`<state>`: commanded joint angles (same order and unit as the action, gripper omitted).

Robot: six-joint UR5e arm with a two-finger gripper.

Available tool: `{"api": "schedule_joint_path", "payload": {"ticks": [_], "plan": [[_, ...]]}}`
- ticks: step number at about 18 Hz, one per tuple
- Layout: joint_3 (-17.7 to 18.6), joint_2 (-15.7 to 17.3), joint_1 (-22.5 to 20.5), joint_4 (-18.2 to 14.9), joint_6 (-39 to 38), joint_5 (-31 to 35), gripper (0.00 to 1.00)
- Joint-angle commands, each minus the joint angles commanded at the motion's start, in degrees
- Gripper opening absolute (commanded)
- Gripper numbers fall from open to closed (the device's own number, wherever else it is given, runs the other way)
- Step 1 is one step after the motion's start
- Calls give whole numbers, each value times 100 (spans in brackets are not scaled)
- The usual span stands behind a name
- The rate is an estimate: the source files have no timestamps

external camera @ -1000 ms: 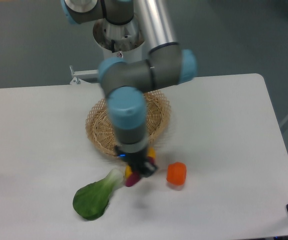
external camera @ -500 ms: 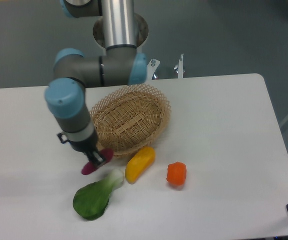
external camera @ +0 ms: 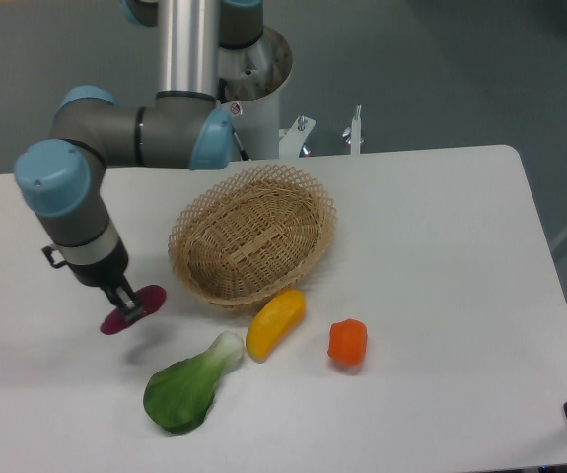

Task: Place the sweet potato on the table
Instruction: 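Lower the sweet potato onto the table and open the gripper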

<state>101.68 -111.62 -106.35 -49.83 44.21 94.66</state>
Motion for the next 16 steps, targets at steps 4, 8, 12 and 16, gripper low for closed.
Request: {"api": "schedule_joint_path", "payload": {"ticks": [4,8,12,16], "plan": [[88,-53,80,44,-9,-35,51],[88,-141,141,246,-9,-35,97],[36,-106,132,272,-18,9,100],[-140,-62,27,255,-18,18,100]]}}
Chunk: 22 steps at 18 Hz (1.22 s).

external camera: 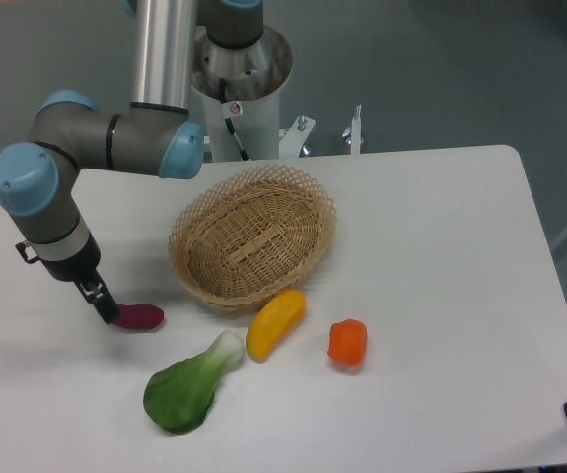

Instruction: Place the sweet potato on the table

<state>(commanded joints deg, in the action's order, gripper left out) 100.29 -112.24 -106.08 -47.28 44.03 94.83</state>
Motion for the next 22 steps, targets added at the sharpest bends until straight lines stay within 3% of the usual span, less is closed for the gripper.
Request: {"api": "schedule_joint_path", "payload": {"ticks": [9,15,22], "plan": [[70,360,-1642,-35,201,-70,100],[53,361,-2776,-70,1124,-70,100],[-79,290,-3796,-70,2319,-166,100]]}}
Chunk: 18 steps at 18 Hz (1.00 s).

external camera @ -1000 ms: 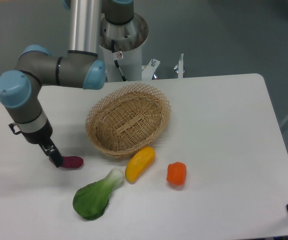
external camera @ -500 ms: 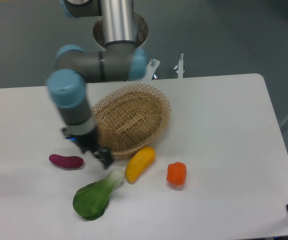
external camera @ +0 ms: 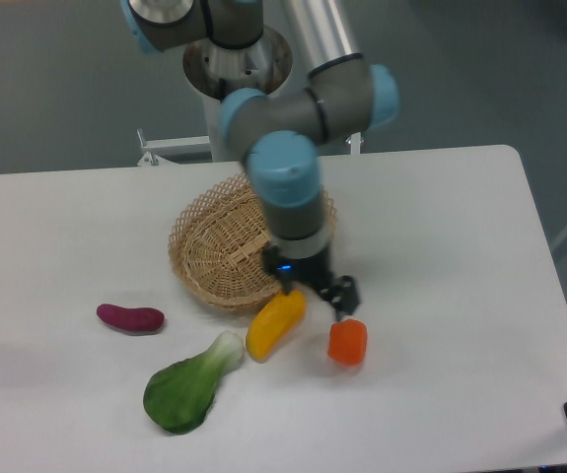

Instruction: Place the sweet potato on the table

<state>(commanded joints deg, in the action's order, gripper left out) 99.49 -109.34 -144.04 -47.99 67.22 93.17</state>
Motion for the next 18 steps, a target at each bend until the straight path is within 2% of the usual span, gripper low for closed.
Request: {"api": "schedule_joint_path", "payload": {"ticks": [4,10,12,15,18], "plan": [[-79,-9,-659,0,772,-483,100],[-220,-105,-1398,-26,1889,-493,100],[-316,-158,-1556,-236,2153,-475,100],[-571,-202,-1575,-719,2356,-458,100],[-615,-255,-1566,-817,2374,-405,100]]}}
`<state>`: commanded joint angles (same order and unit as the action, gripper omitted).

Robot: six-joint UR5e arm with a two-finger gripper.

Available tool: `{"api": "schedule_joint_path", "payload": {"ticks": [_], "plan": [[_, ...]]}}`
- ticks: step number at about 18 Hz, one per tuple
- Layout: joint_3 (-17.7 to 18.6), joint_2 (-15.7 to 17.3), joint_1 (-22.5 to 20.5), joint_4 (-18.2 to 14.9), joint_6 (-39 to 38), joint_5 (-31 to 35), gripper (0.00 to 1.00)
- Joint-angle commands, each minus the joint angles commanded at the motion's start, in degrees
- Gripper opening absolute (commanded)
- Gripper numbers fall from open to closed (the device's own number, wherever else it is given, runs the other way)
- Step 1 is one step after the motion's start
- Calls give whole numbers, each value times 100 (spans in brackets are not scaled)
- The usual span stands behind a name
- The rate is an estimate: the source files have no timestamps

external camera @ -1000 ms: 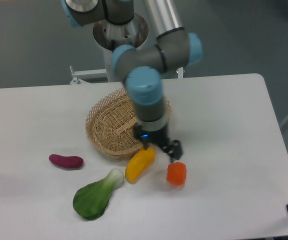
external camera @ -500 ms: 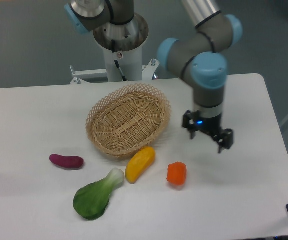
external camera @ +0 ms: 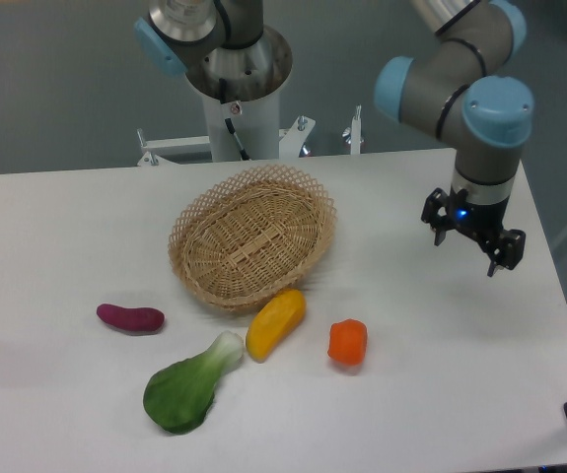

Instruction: Place the sweet potato on the table

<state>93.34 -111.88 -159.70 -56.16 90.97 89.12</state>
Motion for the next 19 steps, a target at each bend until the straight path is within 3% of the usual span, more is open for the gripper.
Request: {"api": "schedule_joint_path", "payload": {"ticks": [19], "plan": [[88,-53,44,26,9,80,100]]}}
